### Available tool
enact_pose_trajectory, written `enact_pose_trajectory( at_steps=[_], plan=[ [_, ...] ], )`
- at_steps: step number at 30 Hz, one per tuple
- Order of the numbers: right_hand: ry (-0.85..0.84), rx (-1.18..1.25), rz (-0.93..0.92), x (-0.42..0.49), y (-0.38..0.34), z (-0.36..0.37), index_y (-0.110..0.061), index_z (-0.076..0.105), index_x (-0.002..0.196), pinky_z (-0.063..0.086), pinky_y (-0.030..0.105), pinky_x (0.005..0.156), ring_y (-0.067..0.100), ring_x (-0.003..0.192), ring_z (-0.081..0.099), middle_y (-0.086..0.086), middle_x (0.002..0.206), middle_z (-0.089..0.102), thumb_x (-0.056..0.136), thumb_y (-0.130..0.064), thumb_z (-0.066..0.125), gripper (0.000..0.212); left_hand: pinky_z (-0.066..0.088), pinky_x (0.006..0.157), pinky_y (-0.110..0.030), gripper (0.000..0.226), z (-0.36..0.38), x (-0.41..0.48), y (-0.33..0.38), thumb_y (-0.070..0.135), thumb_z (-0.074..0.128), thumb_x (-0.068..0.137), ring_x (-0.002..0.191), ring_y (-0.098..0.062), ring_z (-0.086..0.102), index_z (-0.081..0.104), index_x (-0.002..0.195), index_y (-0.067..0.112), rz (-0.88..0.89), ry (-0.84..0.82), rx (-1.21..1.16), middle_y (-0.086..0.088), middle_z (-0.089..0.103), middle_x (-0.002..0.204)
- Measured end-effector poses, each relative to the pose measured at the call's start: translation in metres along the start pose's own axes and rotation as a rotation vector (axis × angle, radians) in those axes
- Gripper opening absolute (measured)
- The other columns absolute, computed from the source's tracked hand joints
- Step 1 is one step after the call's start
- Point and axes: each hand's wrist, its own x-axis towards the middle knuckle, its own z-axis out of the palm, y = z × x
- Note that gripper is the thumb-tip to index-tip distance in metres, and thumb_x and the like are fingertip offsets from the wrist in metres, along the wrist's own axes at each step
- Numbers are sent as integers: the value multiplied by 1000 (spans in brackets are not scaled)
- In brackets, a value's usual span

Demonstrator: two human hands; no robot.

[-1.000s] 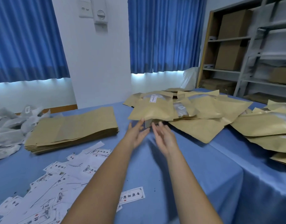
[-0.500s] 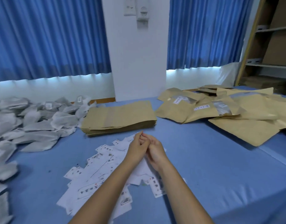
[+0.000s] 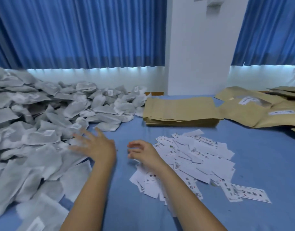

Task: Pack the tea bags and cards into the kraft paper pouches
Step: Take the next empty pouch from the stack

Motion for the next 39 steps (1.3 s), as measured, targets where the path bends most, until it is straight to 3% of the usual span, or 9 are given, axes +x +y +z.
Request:
enact_pose_trajectory(
  at_steps=[3,10,19,21,24,28,30,35,39],
  plan=[
    [-158,-245,-13,4,3,19,-9,57,121,48,26,97,17,118,56,6,129,58,76,0,77,51,14,103,-74,62,13,19,-34,50,40,93,137,-54,-2,21,149,28,-215,-176,-28,-20,-3,156],
    [-247,-412,-46,14,6,46,-19,59,121,45,27,102,6,117,53,-4,126,58,78,-24,78,47,36,95,-47,36,25,46,-39,30,41,97,120,-37,35,43,133,34,-66,-43,62,-6,35,137],
    [23,-356,-167,46,-3,48,-13,52,127,34,-1,82,9,120,47,0,133,48,86,-20,70,45,36,99,-39,38,38,68,-6,16,54,89,121,-24,44,60,125,25,789,-141,-542,-3,47,132],
    [88,-385,-212,57,-4,40,-12,52,127,35,5,92,14,124,46,1,132,46,87,-18,69,44,40,96,-42,36,34,72,-5,27,50,90,119,-24,48,61,124,26,736,31,-606,-3,51,132],
    [120,-467,-168,76,-9,24,-15,46,135,29,22,107,16,136,32,1,145,34,84,-25,72,58,29,102,-57,39,24,93,-19,39,43,89,124,-33,41,60,123,28,301,401,-377,-8,53,133],
    [43,-774,22,105,-5,10,-32,13,152,7,47,119,22,148,-7,-2,161,-7,73,-48,77,103,5,104,-72,58,39,135,-62,62,28,92,141,-47,-1,25,146,41,-207,10,-244,-19,4,157],
    [-30,-952,65,120,2,12,-33,-1,153,2,47,119,27,147,-15,2,160,-16,71,-54,76,114,13,106,-67,56,51,151,-68,59,30,93,138,-48,10,31,145,37,-191,-60,-330,-23,11,154],
    [-174,-855,-47,162,7,40,-24,3,153,13,38,119,23,148,1,3,160,-5,76,-49,75,108,41,90,-41,33,59,159,-23,29,39,98,111,-37,52,55,125,19,393,-41,-641,-20,50,126],
    [189,-753,-136,204,-4,33,-22,24,149,8,42,119,20,148,-1,-1,160,-2,78,-55,69,90,41,66,-36,39,42,188,-23,42,33,96,83,-36,62,52,123,20,174,272,-368,-19,65,88]
  ],
)
